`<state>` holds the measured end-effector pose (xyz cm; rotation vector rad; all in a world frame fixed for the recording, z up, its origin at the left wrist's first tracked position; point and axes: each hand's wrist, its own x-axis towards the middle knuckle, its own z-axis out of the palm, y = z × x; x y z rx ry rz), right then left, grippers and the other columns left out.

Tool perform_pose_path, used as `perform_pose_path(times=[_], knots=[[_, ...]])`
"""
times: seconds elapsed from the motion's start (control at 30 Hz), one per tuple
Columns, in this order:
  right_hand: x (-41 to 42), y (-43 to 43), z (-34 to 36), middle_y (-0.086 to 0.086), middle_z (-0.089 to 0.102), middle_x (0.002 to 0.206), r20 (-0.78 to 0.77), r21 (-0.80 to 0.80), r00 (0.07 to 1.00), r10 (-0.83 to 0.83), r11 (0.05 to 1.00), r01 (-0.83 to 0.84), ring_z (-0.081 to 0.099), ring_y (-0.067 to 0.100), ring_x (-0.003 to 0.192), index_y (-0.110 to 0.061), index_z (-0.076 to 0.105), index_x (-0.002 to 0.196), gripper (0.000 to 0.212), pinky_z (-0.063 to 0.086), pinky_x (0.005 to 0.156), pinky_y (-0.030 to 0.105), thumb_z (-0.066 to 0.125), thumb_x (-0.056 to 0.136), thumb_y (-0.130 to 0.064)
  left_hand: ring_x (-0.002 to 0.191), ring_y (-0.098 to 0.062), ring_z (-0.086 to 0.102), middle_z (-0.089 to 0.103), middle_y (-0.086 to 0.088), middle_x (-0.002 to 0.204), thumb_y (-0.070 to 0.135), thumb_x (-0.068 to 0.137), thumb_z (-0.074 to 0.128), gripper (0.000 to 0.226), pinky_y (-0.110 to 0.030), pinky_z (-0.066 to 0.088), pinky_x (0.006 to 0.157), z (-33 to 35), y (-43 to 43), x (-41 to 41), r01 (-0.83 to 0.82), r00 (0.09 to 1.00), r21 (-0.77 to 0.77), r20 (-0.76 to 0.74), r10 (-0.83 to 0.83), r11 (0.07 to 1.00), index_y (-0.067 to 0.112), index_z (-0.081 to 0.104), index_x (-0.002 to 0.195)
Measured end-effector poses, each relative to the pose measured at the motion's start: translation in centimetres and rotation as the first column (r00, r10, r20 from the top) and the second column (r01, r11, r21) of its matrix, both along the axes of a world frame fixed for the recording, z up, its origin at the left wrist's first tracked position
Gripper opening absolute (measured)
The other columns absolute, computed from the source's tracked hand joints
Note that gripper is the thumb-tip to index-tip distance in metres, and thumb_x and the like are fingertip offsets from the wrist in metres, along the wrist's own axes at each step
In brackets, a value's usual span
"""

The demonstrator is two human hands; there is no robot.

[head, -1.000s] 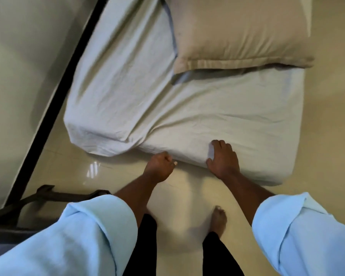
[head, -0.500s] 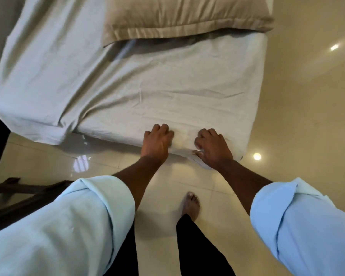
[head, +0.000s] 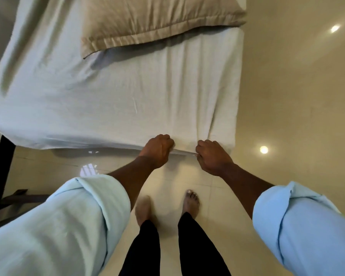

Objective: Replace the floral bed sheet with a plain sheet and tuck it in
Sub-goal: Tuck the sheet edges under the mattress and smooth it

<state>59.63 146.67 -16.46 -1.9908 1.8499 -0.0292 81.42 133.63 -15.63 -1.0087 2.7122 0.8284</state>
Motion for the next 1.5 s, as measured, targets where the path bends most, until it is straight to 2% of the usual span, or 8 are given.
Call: perform_pose_path(times=[0.3,0.43,0.57,0.73,1.07,1.23,1.37,1.5], knots=[[-1.6,2.2,2.2,0.002,0.053,0.085,0.125,0.005,0.949,-0.288,0.957,0.289,0.055,0.027,0.081,-0.017,0.054,0.078,0.027,0.042,0.066,0.039,0.047,0.091,-0.039,0.104,-0.027,0.063,0.066,-0.003,0.108,0.013,0.084,0.056,0.023,-0.032,0.05,0.084,1.6,0.8,-4.1,0.016,0.97,0.15,0.239,-0.052,0.989,0.019,0.072,0.099],[-2.2,1.2,1.7,-0.002,0.057,0.096,0.222,-0.05,0.61,-0.76,0.616,0.786,0.057,0.021,0.084,-0.02,0.052,0.097,0.036,0.046,0.07,0.034,0.059,0.092,-0.054,0.106,-0.026,0.061,0.061,0.0,0.111,0.021,0.09,0.051,0.025,-0.036,0.042,0.083,1.9,0.2,-2.8,0.039,0.943,0.001,0.332,-0.037,0.999,0.024,0.063,0.111],[-3.8,-0.4,0.6,0.009,0.061,0.128,0.088,0.287,0.342,-0.935,0.353,0.891,0.061,0.034,0.115,-0.013,0.05,0.127,0.056,0.049,0.09,0.039,0.055,0.095,-0.058,0.091,-0.027,0.062,0.058,-0.003,0.101,0.04,0.094,0.05,0.026,-0.036,0.039,0.071,1.3,0.7,-3.6,0.061,0.979,-0.204,0.203,-0.019,0.977,0.018,0.055,0.107],[-4.9,0.4,0.4,0.016,0.064,0.113,-0.021,0.355,0.594,-0.804,0.549,0.757,0.062,0.038,0.1,-0.017,0.051,0.115,0.02,0.04,0.077,0.034,0.041,0.103,-0.03,0.086,-0.027,0.059,0.058,-0.003,0.094,0.063,0.086,0.055,0.049,-0.037,0.041,0.07,1.2,2.5,-8.3,0.06,0.994,-0.192,0.098,-0.041,0.98,0.016,0.055,0.099],[-10.2,7.9,1.6,0.012,0.064,0.066,-0.23,0.023,0.706,-0.67,0.721,0.692,0.056,0.035,0.055,-0.01,0.06,0.096,0.05,0.031,0.059,0.034,0.018,0.089,-0.035,0.103,-0.026,0.057,0.061,-0.003,0.111,0.068,0.092,0.043,0.056,-0.037,0.041,0.081,0.6,6.9,-16.4,0.243,0.942,-0.161,0.275,-0.193,0.957,0.02,0.057,0.117],[-9.8,7.7,0.7,0.008,0.069,0.096,-0.268,0.243,0.71,-0.652,0.667,0.704,0.067,0.035,0.087,-0.017,0.053,0.12,0.025,0.035,0.074,0.035,0.039,0.1,-0.024,0.101,-0.024,0.059,0.062,-0.001,0.107,0.057,0.096,0.045,0.042,-0.035,0.04,0.078,1.2,8.9,-17.6,0.238,0.935,-0.126,0.299,-0.192,0.963,0.02,0.058,0.113],[-11.0,10.1,0.8,0.008,0.063,0.114,-0.275,0.443,0.694,-0.666,0.553,0.706,0.064,0.031,0.104,-0.017,0.043,0.132,0.038,0.042,0.086,0.038,0.049,0.095,-0.023,0.103,-0.024,0.057,0.061,-0.001,0.109,0.052,0.097,0.045,0.037,-0.037,0.042,0.083,2.6,9.2,-17.5,0.225,0.91,-0.094,0.375,-0.175,0.97,0.02,0.055,0.112],[-12.2,11.1,3.9,0.007,0.057,0.124,-0.101,0.488,0.723,-0.683,0.599,0.634,0.061,0.033,0.111,-0.018,0.044,0.131,0.042,0.048,0.092,0.04,0.054,0.093,-0.033,0.114,-0.026,0.053,0.058,-0.003,0.12,0.05,0.097,0.046,0.038,-0.04,0.043,0.093,6.4,9.4,-18.0,0.221,0.882,-0.014,0.43,-0.194,0.975,0.019,0.052,0.118]])
